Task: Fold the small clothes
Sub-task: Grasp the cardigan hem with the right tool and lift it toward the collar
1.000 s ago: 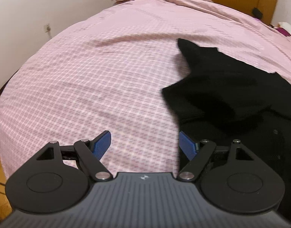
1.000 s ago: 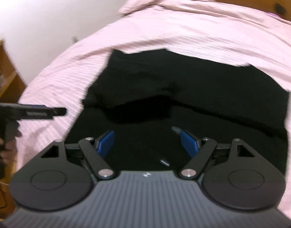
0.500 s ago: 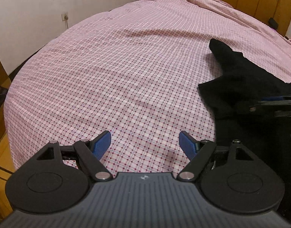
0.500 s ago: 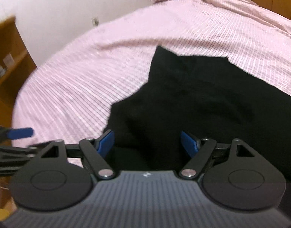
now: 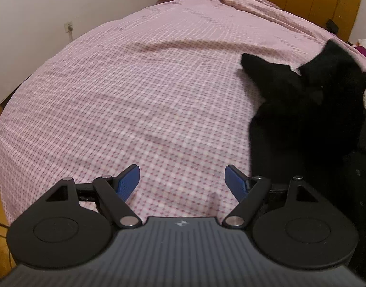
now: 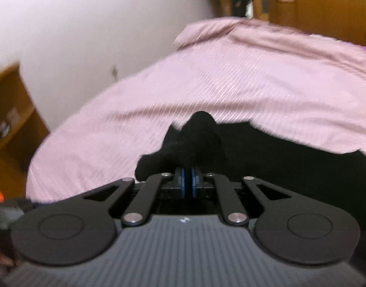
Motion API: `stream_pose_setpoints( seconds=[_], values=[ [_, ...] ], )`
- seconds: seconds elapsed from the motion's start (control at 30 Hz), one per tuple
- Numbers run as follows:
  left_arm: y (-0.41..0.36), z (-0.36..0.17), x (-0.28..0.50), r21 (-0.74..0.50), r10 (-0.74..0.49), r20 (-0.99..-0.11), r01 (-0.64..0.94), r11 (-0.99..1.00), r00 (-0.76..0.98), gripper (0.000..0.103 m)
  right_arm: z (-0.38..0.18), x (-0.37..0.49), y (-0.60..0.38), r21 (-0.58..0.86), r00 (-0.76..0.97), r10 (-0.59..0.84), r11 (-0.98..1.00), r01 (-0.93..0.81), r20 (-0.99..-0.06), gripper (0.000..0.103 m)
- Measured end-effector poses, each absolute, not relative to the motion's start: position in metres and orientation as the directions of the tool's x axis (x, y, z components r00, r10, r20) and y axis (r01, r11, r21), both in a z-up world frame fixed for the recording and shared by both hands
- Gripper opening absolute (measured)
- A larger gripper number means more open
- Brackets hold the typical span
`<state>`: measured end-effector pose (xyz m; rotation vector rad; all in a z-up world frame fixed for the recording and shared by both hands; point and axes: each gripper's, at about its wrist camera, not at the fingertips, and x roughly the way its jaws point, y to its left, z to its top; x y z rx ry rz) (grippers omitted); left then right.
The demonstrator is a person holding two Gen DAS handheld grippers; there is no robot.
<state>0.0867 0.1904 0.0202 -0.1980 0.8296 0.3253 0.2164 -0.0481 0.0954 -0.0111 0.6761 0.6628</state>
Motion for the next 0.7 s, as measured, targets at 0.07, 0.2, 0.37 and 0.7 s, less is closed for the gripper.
stream_pose_setpoints(
  seconds=[0.07, 0.2, 0.37, 0.7],
  values=[
    [0.185, 0.022, 0.091, -0.039, 0.205, -0.745, -0.348, 0.937, 0.635, 0.082, 0.105, 0.219, -0.07, 0.208, 0.63, 0.548, 0.821, -0.532, -0.551, 0.008],
    [0.176, 0.025, 0.103, -0.041, 0.191, -0.736, -0.325, 0.945, 0.65, 0.082, 0.11, 0.223, -0.111, 0.207, 0.701, 0.489, 0.868, -0.452, -0.52, 0.008],
    [0.163, 0.022, 0.12, -0.035, 0.175, -0.733, -0.293, 0.955, 0.657, 0.082, 0.085, 0.225, -0.159, 0.206, 0.733, 0.41, 0.911, -0.357, -0.543, 0.008],
    [0.149, 0.0, 0.146, 0.049, 0.22, -0.774, -0.29, 0.956, 0.594, 0.082, -0.001, 0.209, -0.223, 0.234, 0.665, 0.344, 0.939, -0.253, -0.663, 0.012]
  ],
)
